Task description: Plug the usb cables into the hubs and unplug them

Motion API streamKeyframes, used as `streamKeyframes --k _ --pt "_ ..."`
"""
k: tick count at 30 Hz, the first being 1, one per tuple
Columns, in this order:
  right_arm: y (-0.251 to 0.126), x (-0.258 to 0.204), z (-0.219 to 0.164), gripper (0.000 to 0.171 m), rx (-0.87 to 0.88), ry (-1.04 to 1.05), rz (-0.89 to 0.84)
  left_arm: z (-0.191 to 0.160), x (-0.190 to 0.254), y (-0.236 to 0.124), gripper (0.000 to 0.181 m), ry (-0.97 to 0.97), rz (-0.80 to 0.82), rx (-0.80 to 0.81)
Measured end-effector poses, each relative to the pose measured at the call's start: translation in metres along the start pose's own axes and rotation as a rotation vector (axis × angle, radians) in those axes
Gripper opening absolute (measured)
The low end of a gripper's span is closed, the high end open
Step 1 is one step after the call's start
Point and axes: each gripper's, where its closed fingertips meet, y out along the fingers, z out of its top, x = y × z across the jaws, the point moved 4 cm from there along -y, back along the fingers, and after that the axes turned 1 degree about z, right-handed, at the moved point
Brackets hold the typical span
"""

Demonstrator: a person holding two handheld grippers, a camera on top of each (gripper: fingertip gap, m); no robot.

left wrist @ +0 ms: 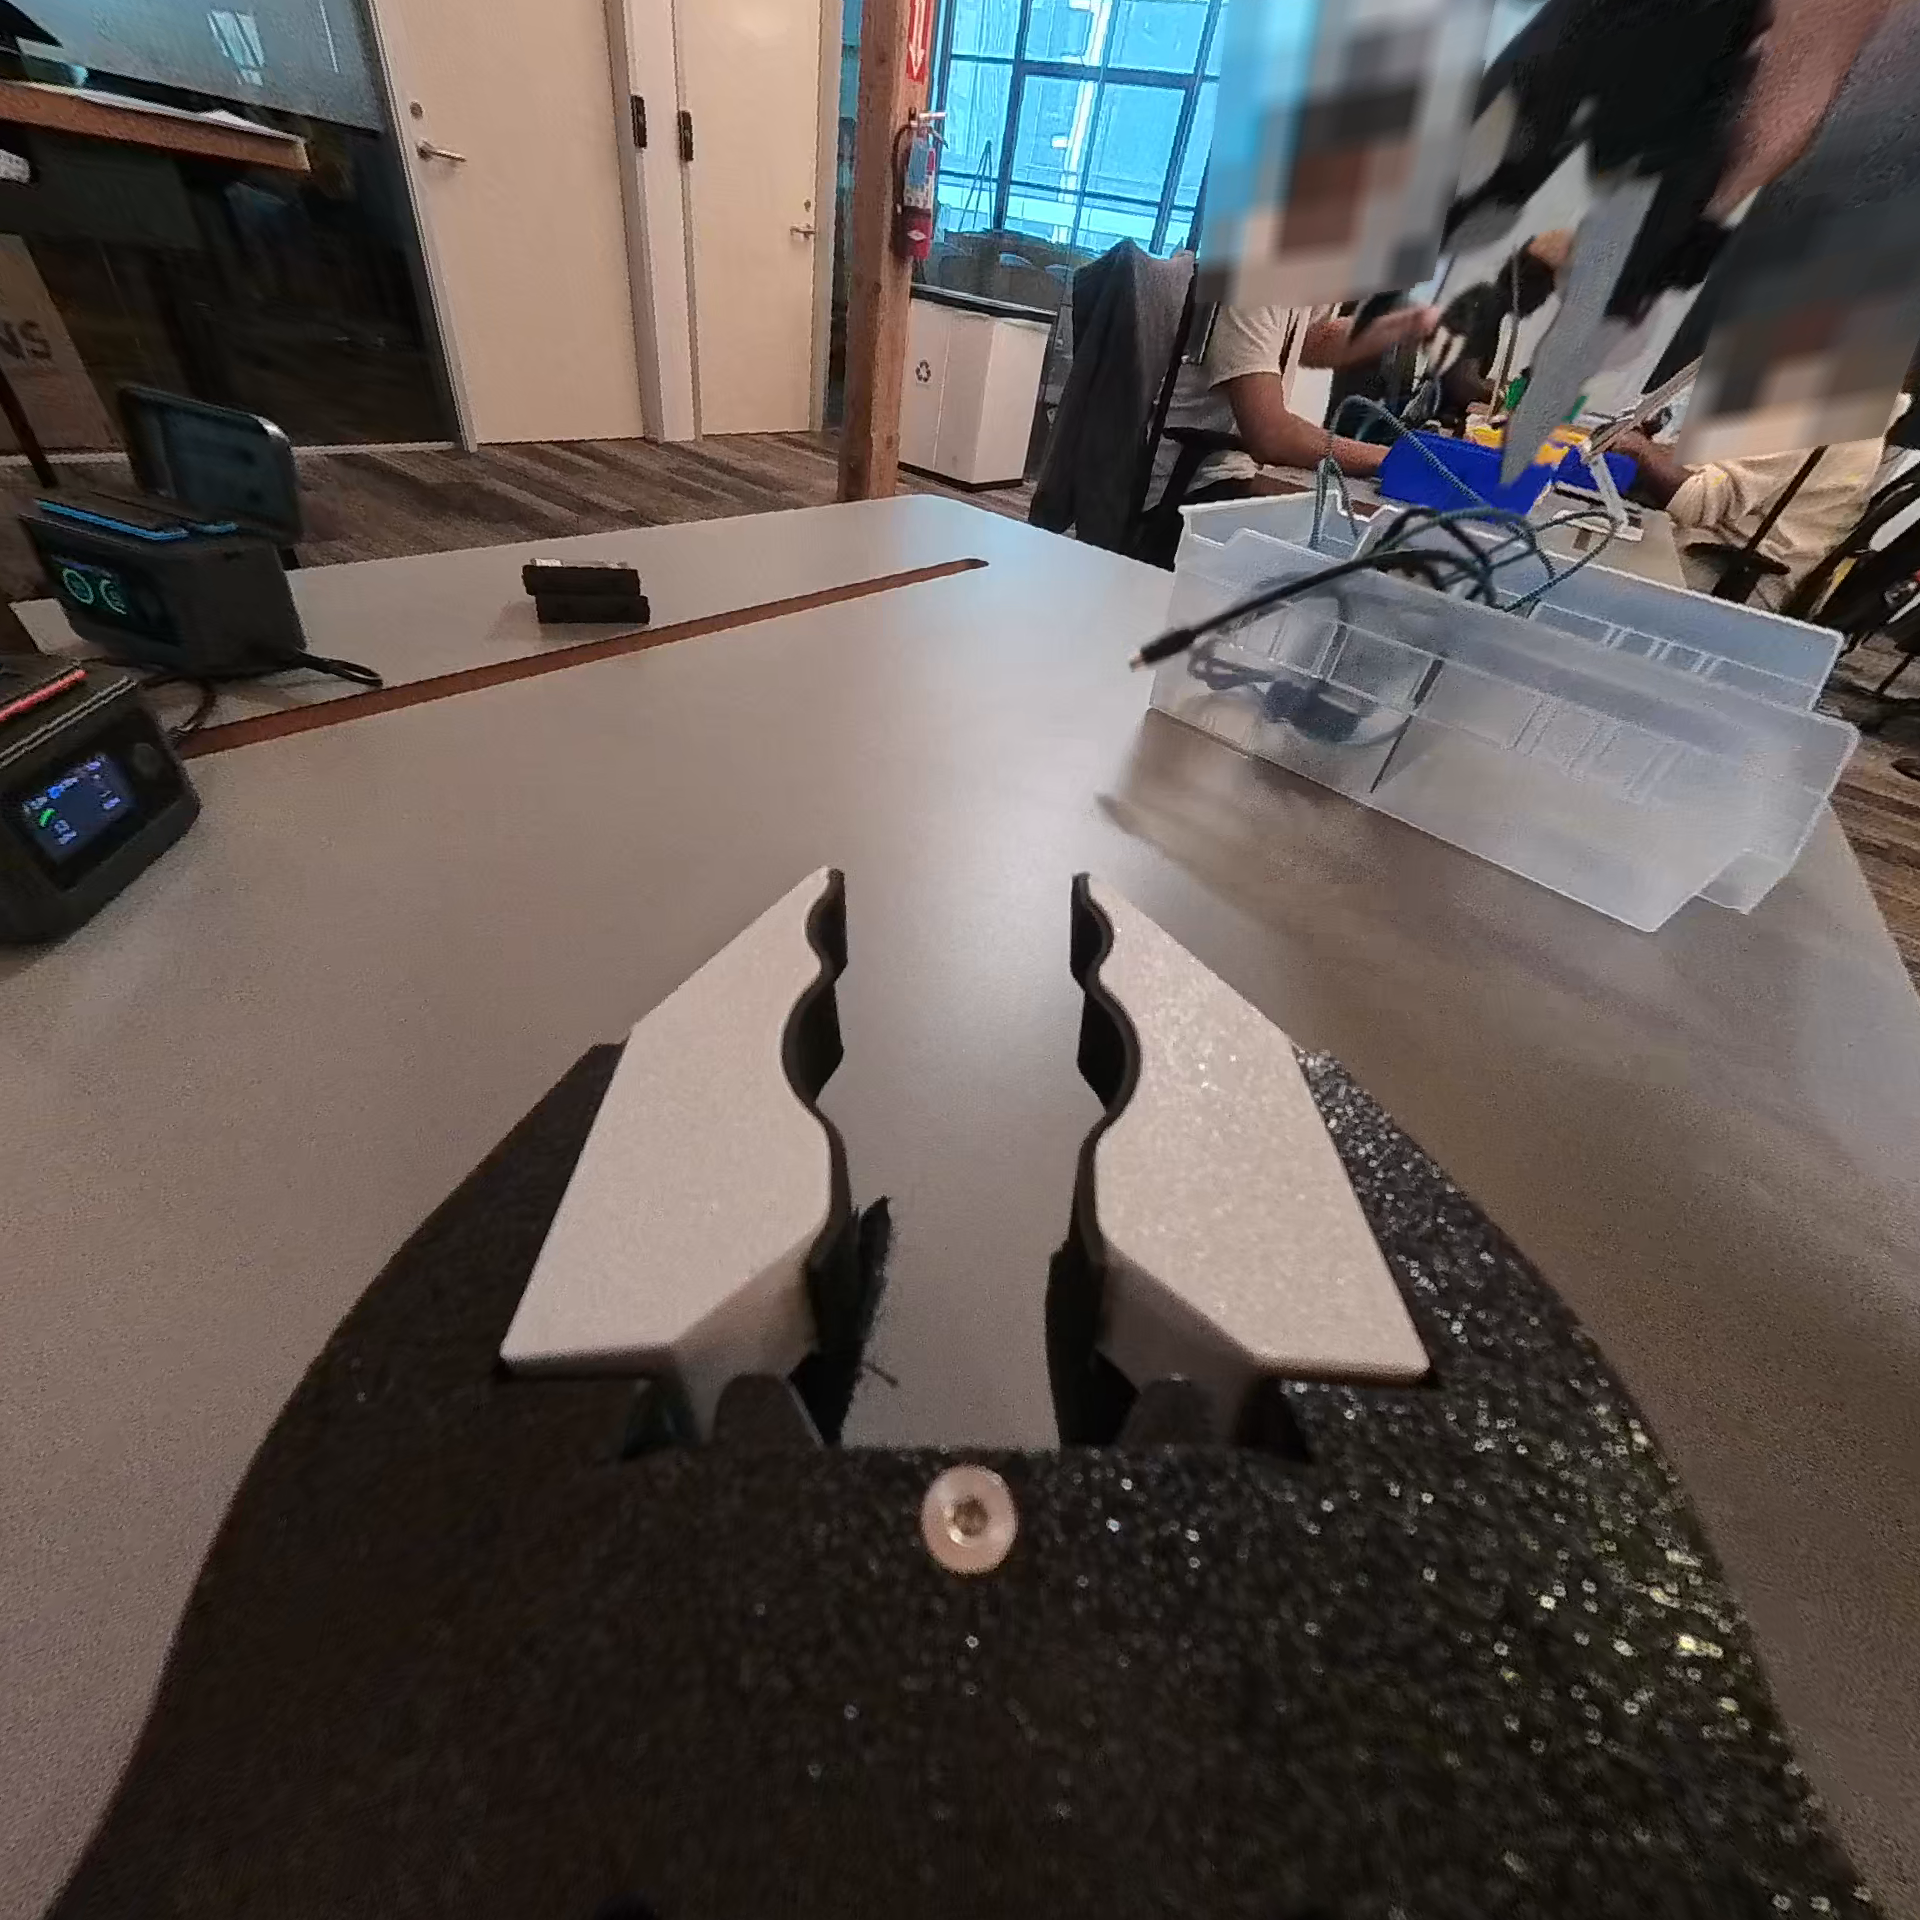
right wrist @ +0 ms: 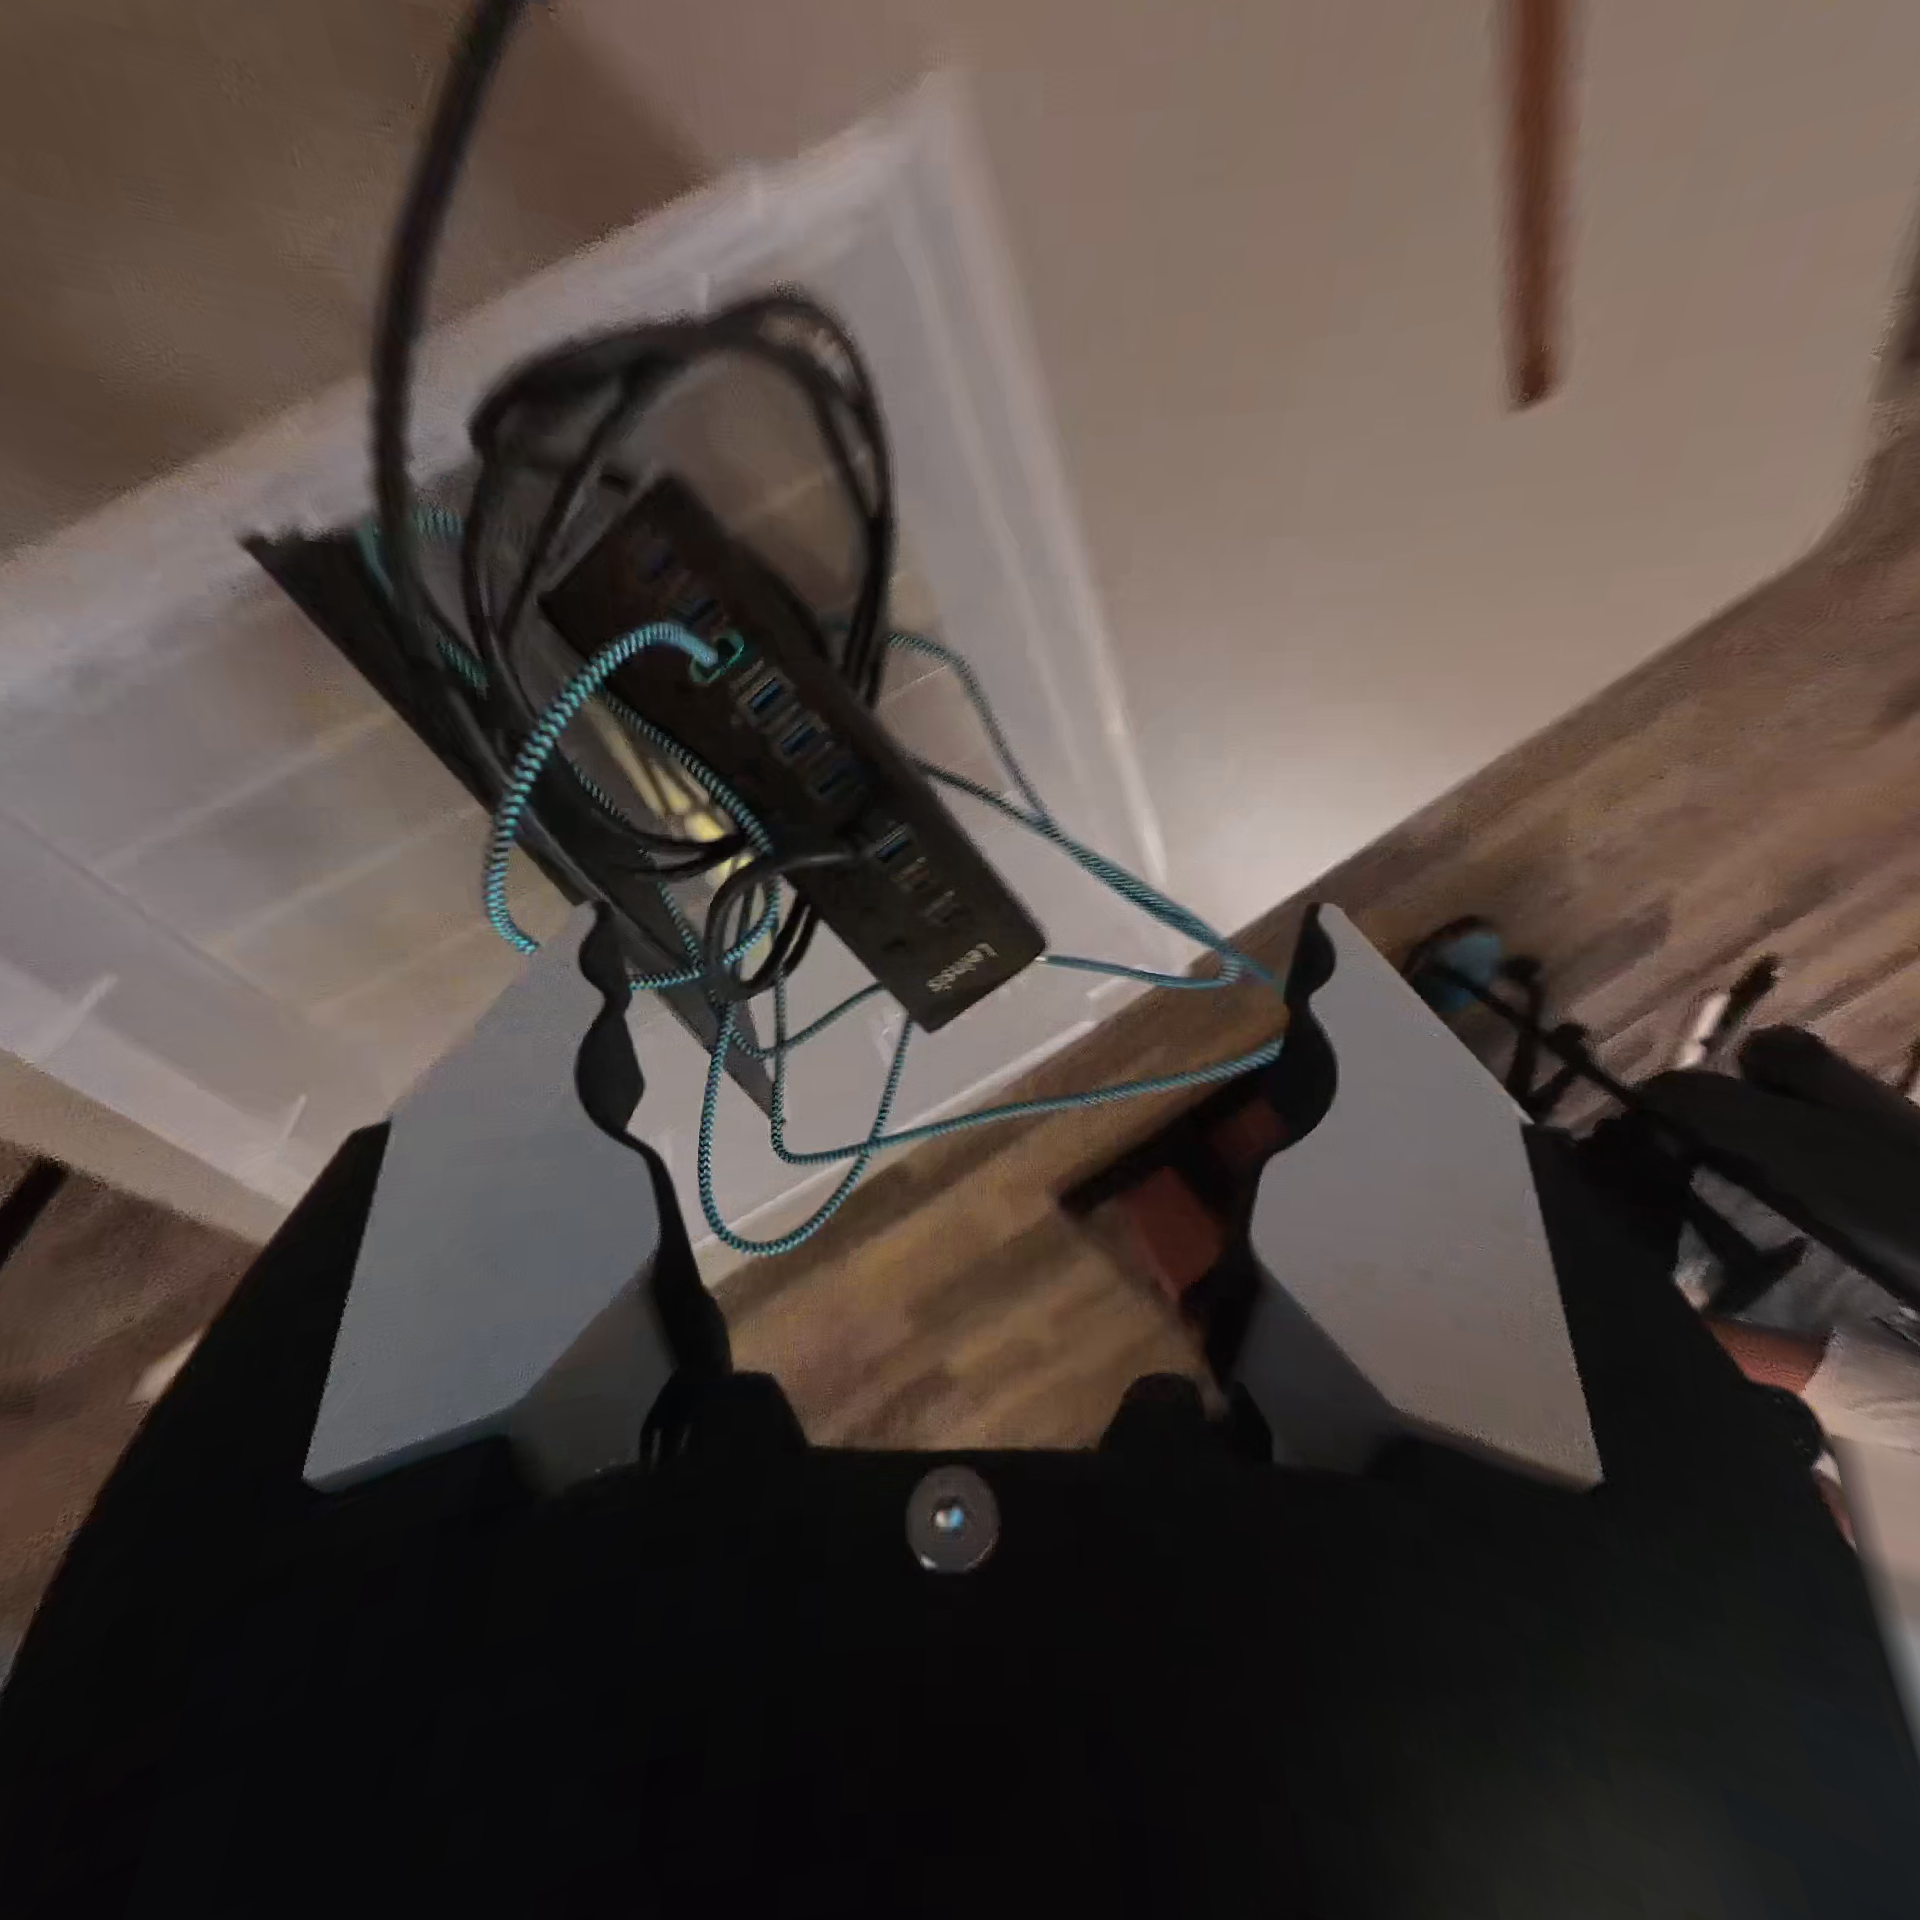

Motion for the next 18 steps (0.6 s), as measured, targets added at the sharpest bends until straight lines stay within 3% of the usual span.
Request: streamKeyframes --k 3,5,7,9,14,18 --pt "-0.063 0.009 0.016 0.122 0.231 0.08 -0.218 0.002 -0.002 -0.001 0.043 -0.005 0.009 0.013" --pt "-0.105 0.005 0.028 0.112 0.403 0.238 -0.391 0.005 -0.002 -0.003 0.047 -0.007 0.014 0.031" --pt "-0.133 -0.022 0.047 0.108 0.601 0.337 -0.483 0.011 -0.001 -0.005 0.053 0.002 0.023 0.069" --pt "-0.149 -0.064 0.075 0.094 0.849 0.384 -0.53 0.014 -0.002 -0.008 0.058 0.029 0.056 0.086" --pt "-0.133 -0.169 0.164 0.074 1.255 0.356 -0.471 0.017 -0.005 -0.012 0.06 0.132 0.16 0.108" --pt "-0.086 -0.192 0.234 0.061 1.405 0.386 -0.434 0.016 -0.009 -0.014 0.06 0.197 0.221 0.111"
